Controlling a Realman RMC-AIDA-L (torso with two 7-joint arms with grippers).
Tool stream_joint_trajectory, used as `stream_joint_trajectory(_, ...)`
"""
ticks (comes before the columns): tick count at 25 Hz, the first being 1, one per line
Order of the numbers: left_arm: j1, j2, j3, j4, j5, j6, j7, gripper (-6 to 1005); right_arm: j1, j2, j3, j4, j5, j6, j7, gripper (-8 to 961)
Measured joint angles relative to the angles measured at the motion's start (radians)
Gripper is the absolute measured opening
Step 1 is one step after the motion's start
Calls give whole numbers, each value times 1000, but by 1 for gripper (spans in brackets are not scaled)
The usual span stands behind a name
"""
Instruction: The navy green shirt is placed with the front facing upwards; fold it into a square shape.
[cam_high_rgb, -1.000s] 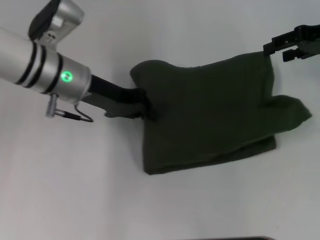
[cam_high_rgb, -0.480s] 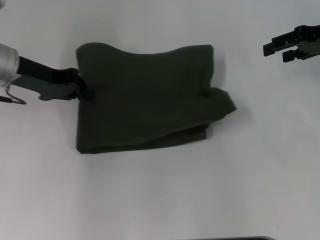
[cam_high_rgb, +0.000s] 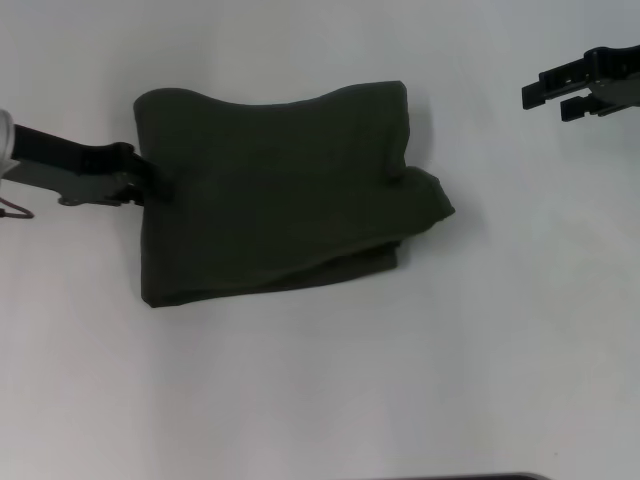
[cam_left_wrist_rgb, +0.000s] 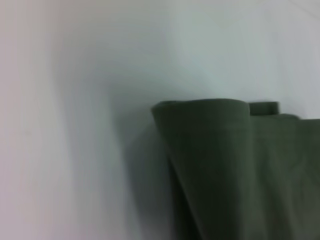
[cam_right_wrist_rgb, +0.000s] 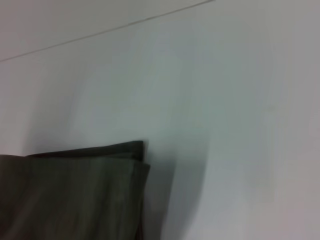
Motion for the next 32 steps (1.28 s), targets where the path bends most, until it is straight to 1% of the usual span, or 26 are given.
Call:
stream_joint_trajectory(2, 5, 5, -25, -10, 24, -13, -23, 176, 4, 1, 0, 0, 0, 1, 0, 760)
stream_joint_trajectory(3, 11, 11, -51, -27, 32, -17, -37, 203, 6, 1, 0, 0, 0, 2, 0, 760)
stream_joint_trajectory(6, 44, 19, -167, -110, 33, 9, -49, 285, 10, 1, 0, 0, 0, 6, 0, 759)
stream_joint_trajectory(8, 73, 8, -266, -186, 21, 55, -40, 339, 13, 1, 0, 0, 0, 6, 0, 759)
stream_joint_trajectory(10, 96, -9, -329, -238, -19, 122, -12, 393, 14, 2, 0, 0, 1, 7, 0, 758)
stream_joint_trajectory(11, 102, -13, -339, -246, -42, 147, 1, 443, 15, 2, 0, 1, 4, 8, 0, 757)
stream_joint_trajectory(14, 120, -32, -347, -250, -123, 240, 33, 592, 20, 3, 0, 11, 33, 8, 1, 756)
stream_joint_trajectory(15, 123, -46, -347, -252, -150, 275, 43, 642, 24, 4, -1, 17, 47, 8, 1, 755)
stream_joint_trajectory(17, 128, -79, -347, -262, -210, 339, 69, 709, 35, 6, -2, 31, 69, 9, 6, 754)
stream_joint_trajectory(18, 129, -90, -347, -264, -232, 356, 79, 742, 43, 8, -1, 41, 77, 16, 13, 754)
stream_joint_trajectory(19, 129, -111, -344, -265, -261, 380, 90, 775, 54, 11, 0, 54, 81, 28, 24, 753)
stream_joint_trajectory(20, 127, -120, -342, -265, -276, 391, 96, 809, 65, 15, 0, 69, 84, 46, 34, 753)
stream_joint_trajectory(21, 124, -136, -339, -264, -288, 401, 100, 842, 76, 19, -2, 79, 87, 57, 40, 752)
stream_joint_trajectory(22, 121, -144, -337, -263, -294, 406, 103, 864, 90, 28, -4, 98, 89, 85, 46, 752)
stream_joint_trajectory(23, 117, -153, -336, -263, -298, 406, 104, 886, 115, 45, -8, 127, 90, 139, 51, 751)
stream_joint_trajectory(24, 115, -160, -334, -263, -301, 407, 104, 908, 115, 45, -8, 127, 90, 139, 51, 751)
stream_joint_trajectory(26, 110, -166, -335, -264, -316, 404, 105, 952, 139, 64, -28, 159, 85, 201, 53, 750)
stream_joint_trajectory(29, 107, -162, -344, -260, -345, 395, 105, 952, 171, 83, -85, 216, 80, 277, 54, 749)
stream_joint_trajectory(32, 110, -159, -351, -259, -374, 385, 105, 951, 190, 98, -143, 251, 80, 307, 54, 748)
